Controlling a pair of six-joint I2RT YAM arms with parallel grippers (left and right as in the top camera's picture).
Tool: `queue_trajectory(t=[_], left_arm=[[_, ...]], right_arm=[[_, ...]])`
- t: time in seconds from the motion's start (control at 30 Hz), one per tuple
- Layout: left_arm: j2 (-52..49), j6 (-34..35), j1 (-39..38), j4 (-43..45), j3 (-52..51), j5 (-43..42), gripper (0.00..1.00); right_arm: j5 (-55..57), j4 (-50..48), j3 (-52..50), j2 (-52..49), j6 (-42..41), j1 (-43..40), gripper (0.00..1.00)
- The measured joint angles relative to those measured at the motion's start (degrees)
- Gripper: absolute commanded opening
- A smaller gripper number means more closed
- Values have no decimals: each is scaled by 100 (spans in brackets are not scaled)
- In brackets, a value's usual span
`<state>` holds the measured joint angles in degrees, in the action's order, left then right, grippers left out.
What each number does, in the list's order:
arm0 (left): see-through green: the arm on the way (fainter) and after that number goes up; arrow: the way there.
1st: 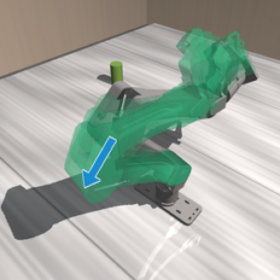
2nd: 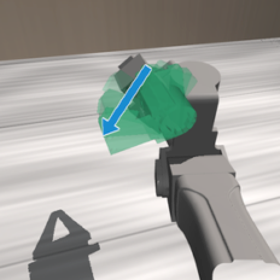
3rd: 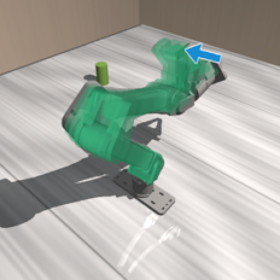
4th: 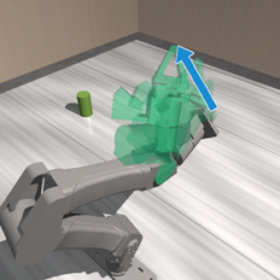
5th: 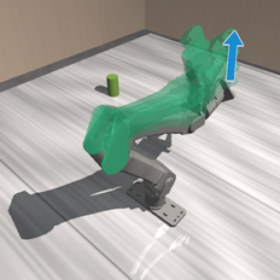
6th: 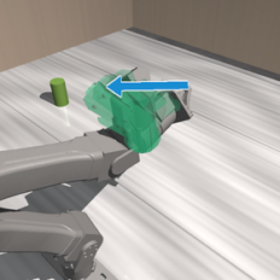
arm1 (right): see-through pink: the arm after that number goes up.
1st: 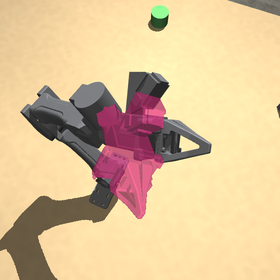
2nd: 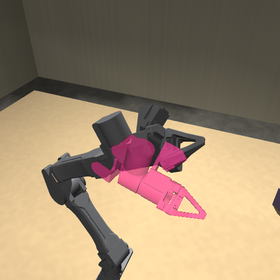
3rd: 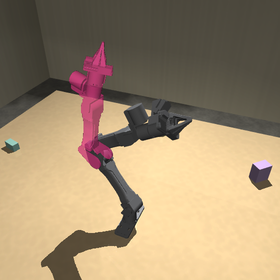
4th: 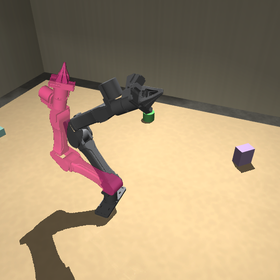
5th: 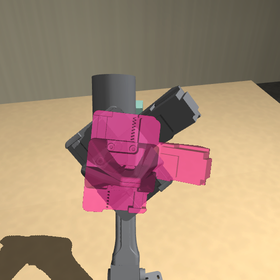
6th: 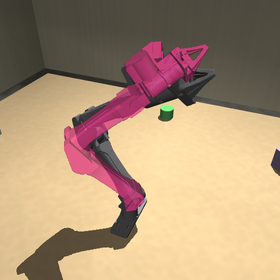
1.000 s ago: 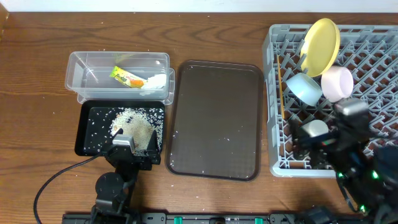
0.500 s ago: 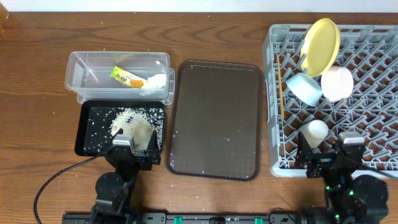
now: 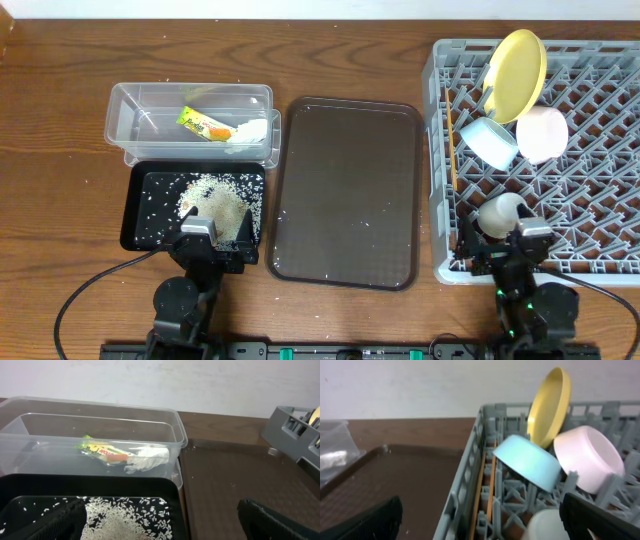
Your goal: Sort waste into correct bins and load items into the dishwasher rack
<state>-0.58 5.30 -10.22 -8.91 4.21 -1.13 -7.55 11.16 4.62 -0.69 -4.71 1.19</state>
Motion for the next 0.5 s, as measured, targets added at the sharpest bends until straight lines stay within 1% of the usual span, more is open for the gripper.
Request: queue_trajectory(t=[0.07,0.1,0.5], left_arm=[[0,0,0,0,0,-2,99],[0,-2,0,2,0,0,99],[0,0,0,2,0,0,99]], right_arm=[[-57,-588,-293,-4,-2,0,99],[-70,-713,-356,0,0,0,99],[-105,-763,-404,0,-2,0,99]])
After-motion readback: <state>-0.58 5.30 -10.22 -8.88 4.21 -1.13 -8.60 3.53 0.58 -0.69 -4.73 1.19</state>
